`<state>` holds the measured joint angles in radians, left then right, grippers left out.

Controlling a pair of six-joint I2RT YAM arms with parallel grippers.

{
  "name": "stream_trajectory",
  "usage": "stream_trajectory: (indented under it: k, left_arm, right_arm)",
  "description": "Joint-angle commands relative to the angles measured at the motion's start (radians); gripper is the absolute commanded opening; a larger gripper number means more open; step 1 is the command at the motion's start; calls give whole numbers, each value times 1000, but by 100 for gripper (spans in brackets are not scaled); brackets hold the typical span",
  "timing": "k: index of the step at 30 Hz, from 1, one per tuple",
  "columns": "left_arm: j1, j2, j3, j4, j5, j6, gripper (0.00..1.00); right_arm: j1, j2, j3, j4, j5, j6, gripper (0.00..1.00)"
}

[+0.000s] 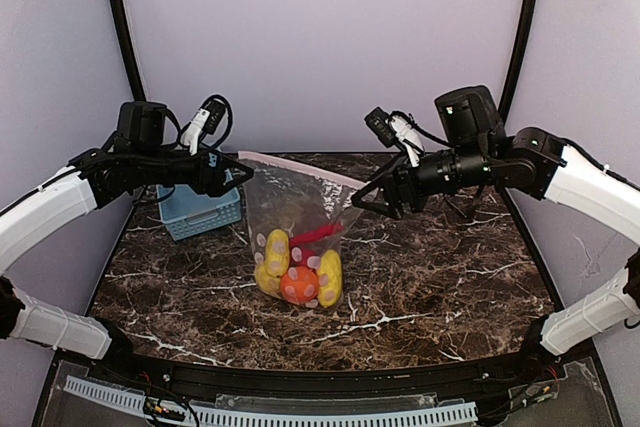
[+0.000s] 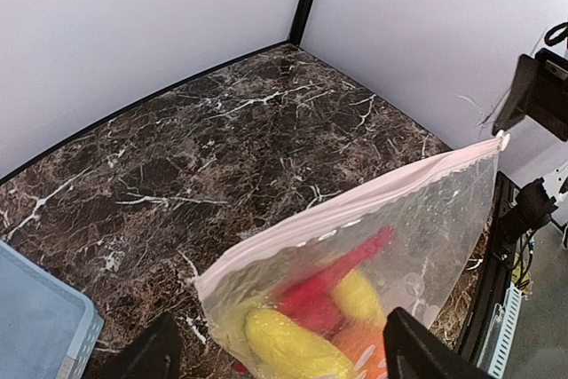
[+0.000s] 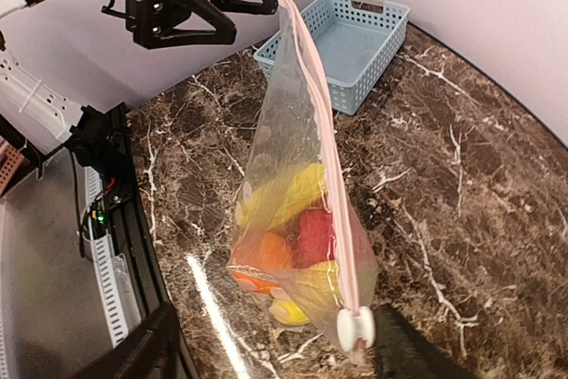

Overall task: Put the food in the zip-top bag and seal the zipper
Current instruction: Place the zipper food storage bag at the center of the board, then reset both arms

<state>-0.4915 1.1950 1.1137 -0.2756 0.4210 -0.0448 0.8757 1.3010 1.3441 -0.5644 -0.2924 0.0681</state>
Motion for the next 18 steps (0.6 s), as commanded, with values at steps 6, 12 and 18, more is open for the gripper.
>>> stream_trajectory:
  k: [6, 12, 18]
  left_arm:
    - [6, -50, 2, 0, -60, -16, 99]
    - [52, -45, -31, 34, -141, -116, 99]
    - [155, -57, -69, 68, -174, -133, 99]
  right_arm:
    - [-7, -31, 41, 25, 150, 81, 98]
    - [-41, 2, 45, 11, 353, 144, 99]
    - [-167, -15, -16, 74, 303, 215, 99]
